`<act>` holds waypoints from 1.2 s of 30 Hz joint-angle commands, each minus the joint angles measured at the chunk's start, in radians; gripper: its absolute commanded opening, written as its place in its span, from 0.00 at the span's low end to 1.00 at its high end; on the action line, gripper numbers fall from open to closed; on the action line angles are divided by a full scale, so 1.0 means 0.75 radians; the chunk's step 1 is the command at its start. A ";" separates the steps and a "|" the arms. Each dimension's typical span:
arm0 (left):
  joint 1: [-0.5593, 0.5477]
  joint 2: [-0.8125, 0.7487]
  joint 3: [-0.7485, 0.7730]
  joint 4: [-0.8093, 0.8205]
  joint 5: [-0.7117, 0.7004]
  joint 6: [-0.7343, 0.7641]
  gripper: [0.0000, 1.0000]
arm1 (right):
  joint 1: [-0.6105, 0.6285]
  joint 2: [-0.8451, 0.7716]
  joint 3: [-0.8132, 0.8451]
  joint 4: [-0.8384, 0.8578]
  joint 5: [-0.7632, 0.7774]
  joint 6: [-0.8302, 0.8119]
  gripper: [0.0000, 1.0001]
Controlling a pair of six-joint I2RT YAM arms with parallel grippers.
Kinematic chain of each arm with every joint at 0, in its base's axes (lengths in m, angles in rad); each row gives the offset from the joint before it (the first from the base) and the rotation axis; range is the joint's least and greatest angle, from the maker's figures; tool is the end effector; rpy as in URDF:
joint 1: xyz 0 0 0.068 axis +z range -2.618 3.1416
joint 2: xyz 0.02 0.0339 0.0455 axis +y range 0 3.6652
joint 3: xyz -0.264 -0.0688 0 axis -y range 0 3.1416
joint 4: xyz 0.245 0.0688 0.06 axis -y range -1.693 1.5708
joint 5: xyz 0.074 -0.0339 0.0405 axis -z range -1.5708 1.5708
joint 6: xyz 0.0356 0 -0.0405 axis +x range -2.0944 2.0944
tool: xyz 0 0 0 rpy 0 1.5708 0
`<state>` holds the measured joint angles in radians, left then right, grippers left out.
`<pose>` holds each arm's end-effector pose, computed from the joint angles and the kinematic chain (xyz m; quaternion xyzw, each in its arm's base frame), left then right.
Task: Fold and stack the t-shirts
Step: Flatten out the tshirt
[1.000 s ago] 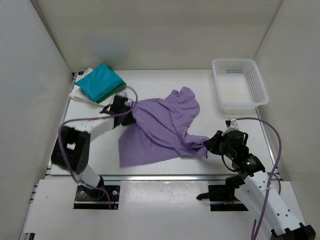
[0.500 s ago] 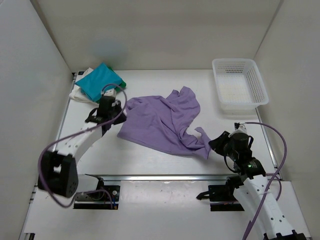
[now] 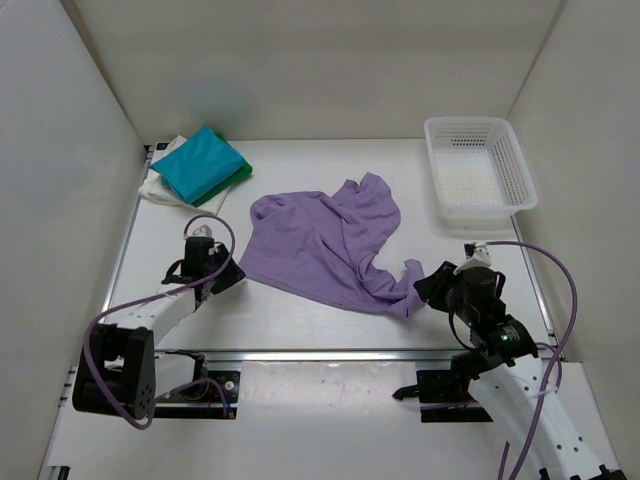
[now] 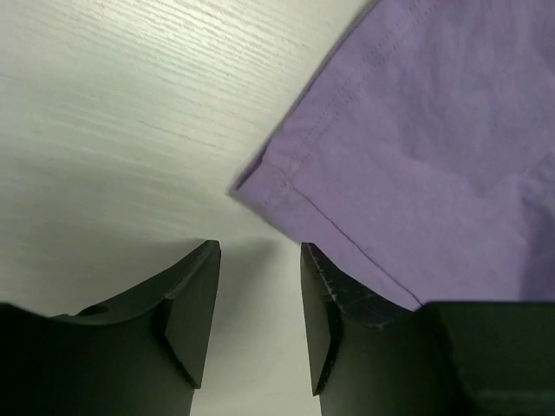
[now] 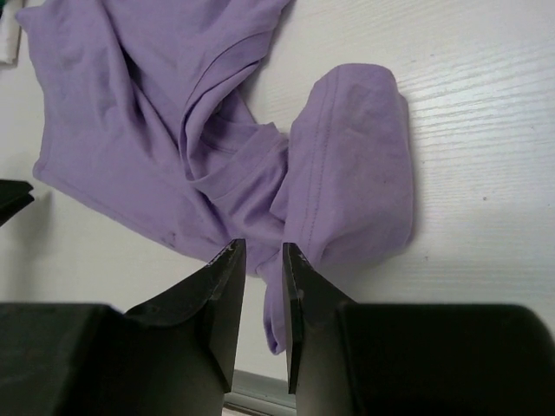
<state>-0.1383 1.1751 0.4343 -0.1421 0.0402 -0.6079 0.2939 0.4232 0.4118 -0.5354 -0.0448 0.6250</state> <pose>0.2069 -0.0302 0.1514 -0.2124 0.9170 -0.1405 0.3070 0.1130 0.0359 0.2222 0.1328 0.8614 0.2347 0.4303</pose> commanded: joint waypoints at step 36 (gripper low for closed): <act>-0.026 -0.485 -0.258 0.091 0.136 -0.089 0.00 | 0.133 0.779 0.365 -0.010 0.285 -0.340 0.46</act>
<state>-0.1528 0.8524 0.2779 -0.0498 0.1043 -0.6777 0.3573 0.9546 0.6338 -0.5636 0.1375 0.4259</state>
